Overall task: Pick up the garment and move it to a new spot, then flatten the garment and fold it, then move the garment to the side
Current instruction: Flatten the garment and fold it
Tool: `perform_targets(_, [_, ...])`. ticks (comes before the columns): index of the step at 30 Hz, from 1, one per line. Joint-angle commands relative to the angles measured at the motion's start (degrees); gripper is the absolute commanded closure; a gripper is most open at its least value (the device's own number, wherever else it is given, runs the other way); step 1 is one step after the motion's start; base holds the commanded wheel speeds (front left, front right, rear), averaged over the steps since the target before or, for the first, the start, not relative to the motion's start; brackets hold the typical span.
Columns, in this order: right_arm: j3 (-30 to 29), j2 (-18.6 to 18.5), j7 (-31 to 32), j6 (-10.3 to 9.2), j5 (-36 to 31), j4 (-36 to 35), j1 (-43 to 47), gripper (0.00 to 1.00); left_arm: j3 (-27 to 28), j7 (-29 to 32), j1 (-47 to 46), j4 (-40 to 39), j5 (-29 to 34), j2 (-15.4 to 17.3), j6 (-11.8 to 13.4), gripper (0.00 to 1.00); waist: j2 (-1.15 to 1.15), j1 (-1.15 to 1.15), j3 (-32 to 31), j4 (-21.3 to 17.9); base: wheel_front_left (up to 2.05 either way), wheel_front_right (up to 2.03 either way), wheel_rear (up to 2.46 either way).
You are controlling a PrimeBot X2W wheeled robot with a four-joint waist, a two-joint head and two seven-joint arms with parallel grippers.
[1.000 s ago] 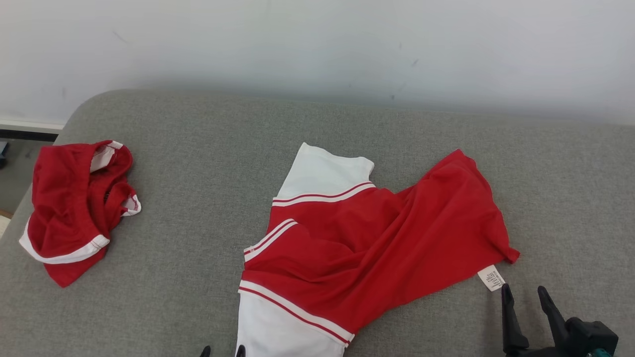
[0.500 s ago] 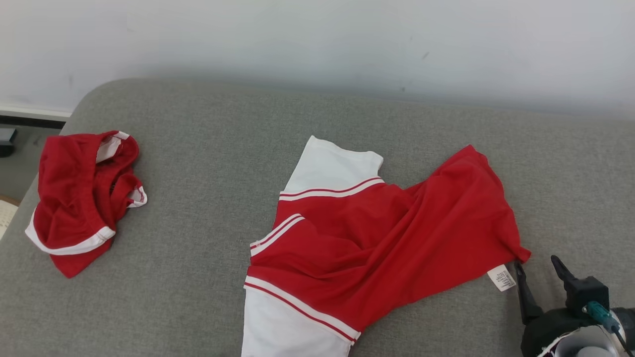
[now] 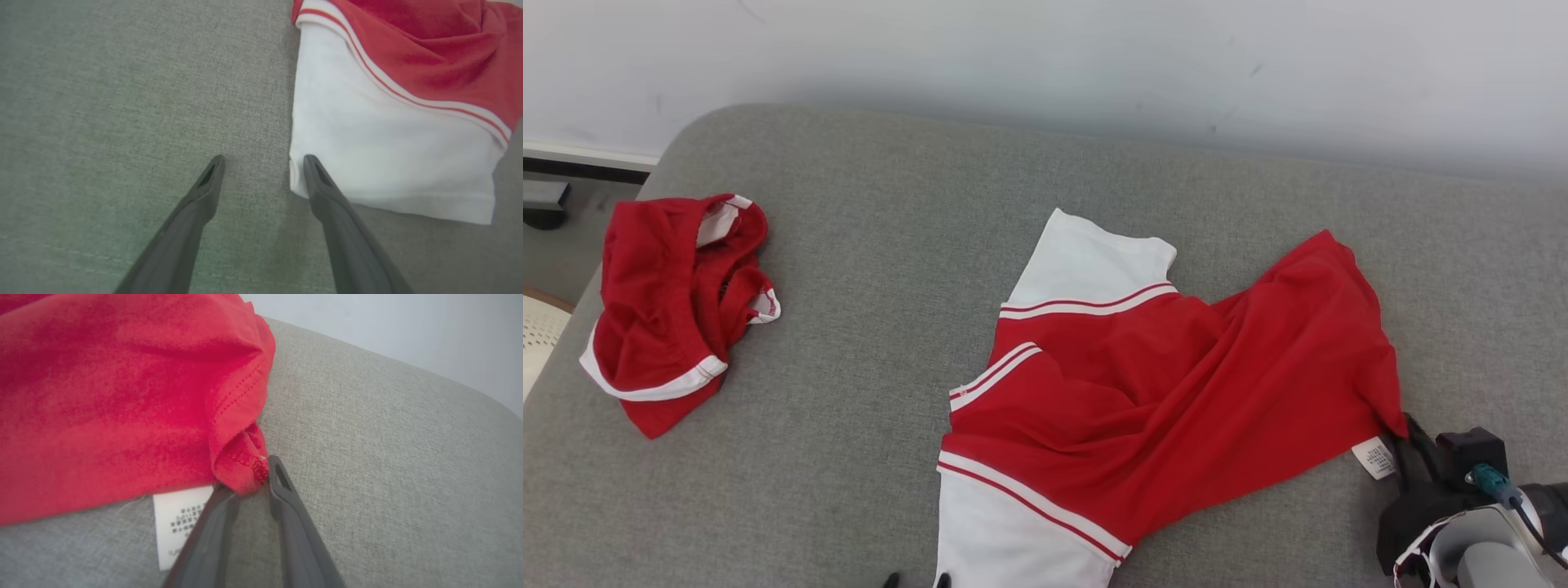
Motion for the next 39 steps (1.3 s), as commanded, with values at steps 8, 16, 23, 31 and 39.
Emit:
perform_targets(8, [-0.2,0.1,0.0,0.04,4.0,-3.0,5.6,1.0,1.6,0.0,1.3,-1.1,-1.8,0.1,0.1,1.0,0.0,-0.01,-3.8,0.2,0.0,0.0,0.0])
perform_targets(16, [7.5,-3.3,0.0,0.03,17.2,-11.7,12.5,1.0,8.9,0.0,5.5,-4.7,0.3,0.6,-0.1,1.0,0.0,-0.01,-6.2,-1.9,0.0,0.0,0.0])
perform_targets(23, [15.5,-6.6,1.3,0.03,25.2,-14.2,15.1,1.0,8.6,0.0,6.4,-5.9,1.0,0.2,-0.6,1.0,0.0,-0.01,-6.4,-3.1,0.0,0.0,0.0])
perform_targets(31, [18.5,-9.9,1.4,0.03,31.7,-16.2,16.3,0.0,9.5,0.0,6.3,-8.4,1.7,0.0,-0.5,0.27,0.0,-0.01,-6.8,-3.0,0.0,0.0,0.0])
perform_targets(39, [18.6,-11.8,0.4,0.04,33.6,-18.5,17.0,0.0,9.5,0.0,7.2,-10.7,0.7,0.0,0.4,0.0,0.0,-0.01,-7.2,-3.0,0.0,0.0,0.0])
